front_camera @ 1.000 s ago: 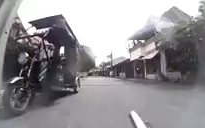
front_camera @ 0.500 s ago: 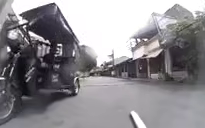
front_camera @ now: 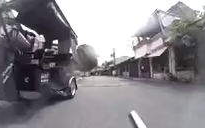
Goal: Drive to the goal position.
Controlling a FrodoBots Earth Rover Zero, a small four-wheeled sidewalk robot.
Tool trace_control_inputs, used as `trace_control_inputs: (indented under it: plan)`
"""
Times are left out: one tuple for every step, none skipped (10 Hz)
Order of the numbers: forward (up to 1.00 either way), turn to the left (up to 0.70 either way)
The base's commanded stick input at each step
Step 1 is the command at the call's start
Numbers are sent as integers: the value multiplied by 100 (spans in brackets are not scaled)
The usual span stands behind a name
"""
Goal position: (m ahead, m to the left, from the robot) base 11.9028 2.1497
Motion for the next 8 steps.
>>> trace_control_inputs:
  plan:
    - [70, -26]
    - [70, -30]
    - [70, -33]
    - [70, -35]
    - [70, -35]
    - [70, -35]
    - [70, -33]
    - [70, -29]
